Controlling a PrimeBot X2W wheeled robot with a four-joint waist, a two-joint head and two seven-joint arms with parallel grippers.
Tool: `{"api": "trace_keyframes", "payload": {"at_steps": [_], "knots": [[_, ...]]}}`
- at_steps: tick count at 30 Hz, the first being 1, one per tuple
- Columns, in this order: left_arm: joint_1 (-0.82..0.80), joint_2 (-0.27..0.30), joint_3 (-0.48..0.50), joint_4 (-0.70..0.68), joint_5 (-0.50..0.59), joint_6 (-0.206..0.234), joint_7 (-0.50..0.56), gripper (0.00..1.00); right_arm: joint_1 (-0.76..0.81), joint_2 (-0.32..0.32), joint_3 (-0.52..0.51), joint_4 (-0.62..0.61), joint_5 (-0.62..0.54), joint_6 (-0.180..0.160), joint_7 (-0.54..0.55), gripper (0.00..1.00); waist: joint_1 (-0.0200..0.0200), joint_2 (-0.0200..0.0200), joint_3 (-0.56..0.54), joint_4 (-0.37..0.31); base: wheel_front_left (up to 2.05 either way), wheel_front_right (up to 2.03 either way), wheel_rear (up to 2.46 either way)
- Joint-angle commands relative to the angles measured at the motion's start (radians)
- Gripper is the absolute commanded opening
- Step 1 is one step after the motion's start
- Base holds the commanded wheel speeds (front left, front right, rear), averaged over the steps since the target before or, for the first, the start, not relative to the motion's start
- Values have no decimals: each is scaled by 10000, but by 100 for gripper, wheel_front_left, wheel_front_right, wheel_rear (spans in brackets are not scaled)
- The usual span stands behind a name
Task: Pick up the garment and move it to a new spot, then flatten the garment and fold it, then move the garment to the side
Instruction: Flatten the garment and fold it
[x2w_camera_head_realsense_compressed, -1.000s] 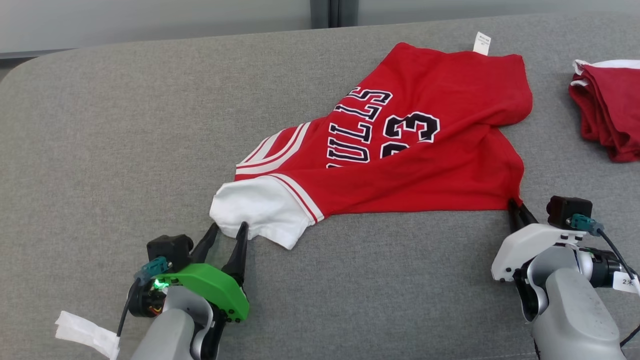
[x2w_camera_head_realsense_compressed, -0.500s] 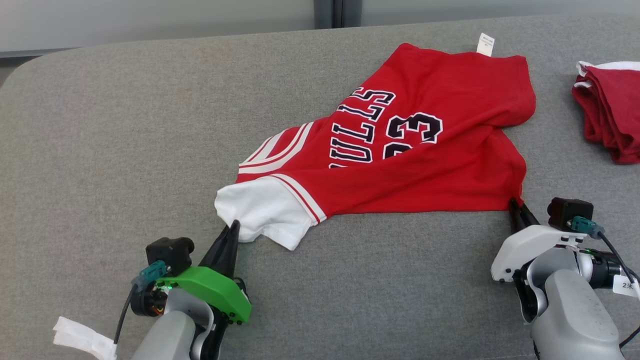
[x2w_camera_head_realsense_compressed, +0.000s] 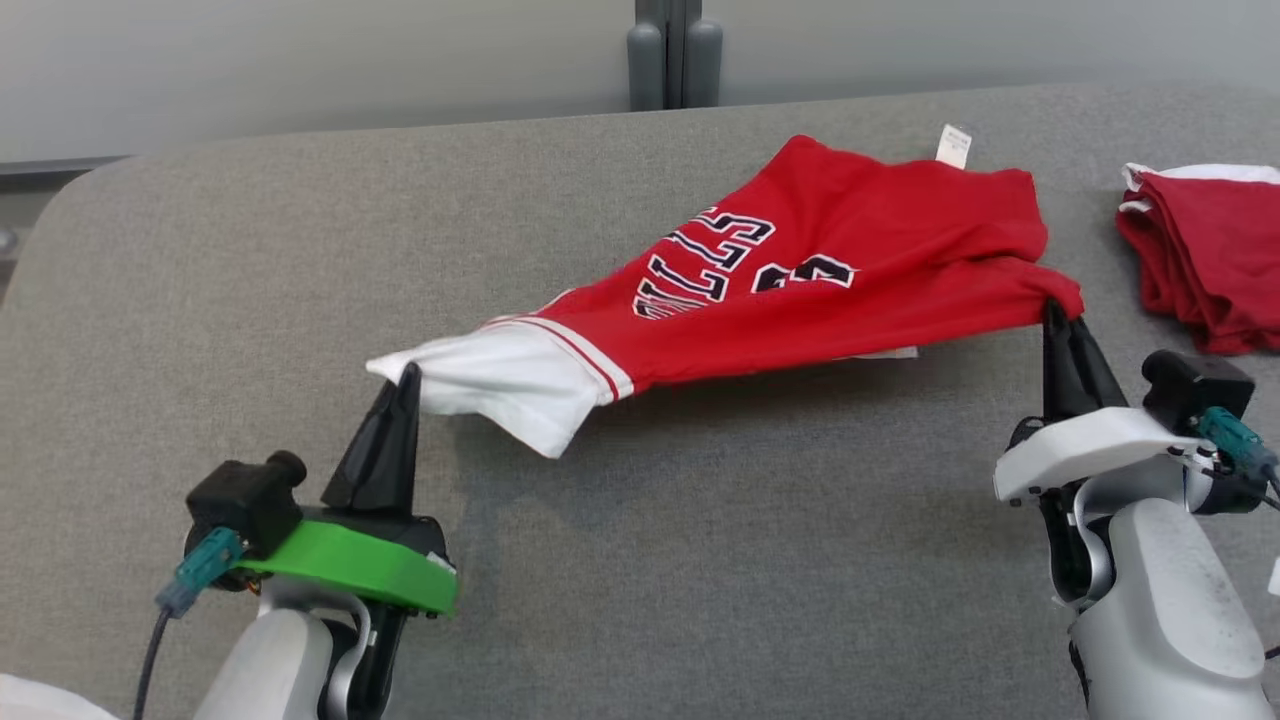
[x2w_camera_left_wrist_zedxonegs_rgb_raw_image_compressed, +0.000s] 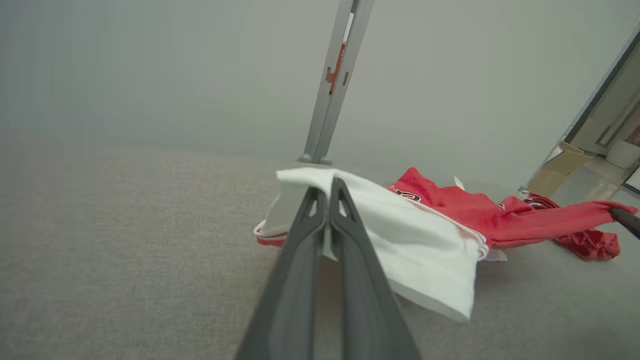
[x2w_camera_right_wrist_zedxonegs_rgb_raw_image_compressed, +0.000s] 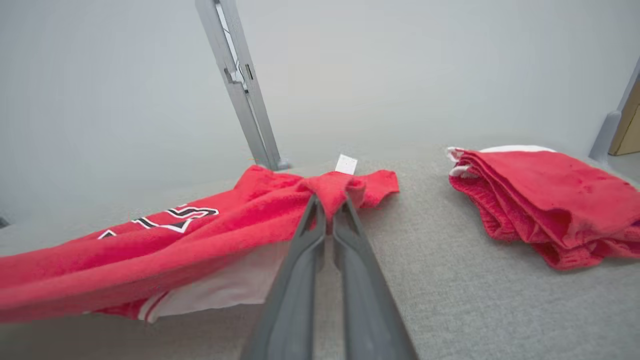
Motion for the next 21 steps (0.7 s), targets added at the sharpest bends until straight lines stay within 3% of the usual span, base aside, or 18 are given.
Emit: {"api": "trace_keyframes", "payload": {"at_steps": [1,14,21], "knots": [[161,164,86,-403,46,108,-48,0,197,-30,23,-418,71,-15,-83,0,0,0,-434,-63,0,0,0],[592,1562,1139,-7335,596,1297,1183,0,1698,-27,-168,-7375,449,-15,305,0,0,0,-1540,-585,0,0,0],[-371,2290,1434,-9577,1049,1450,2332,0,1902,-21,-314,-10178,291,-14,1067,0,0,0,-1542,-744,0,0,0]]}}
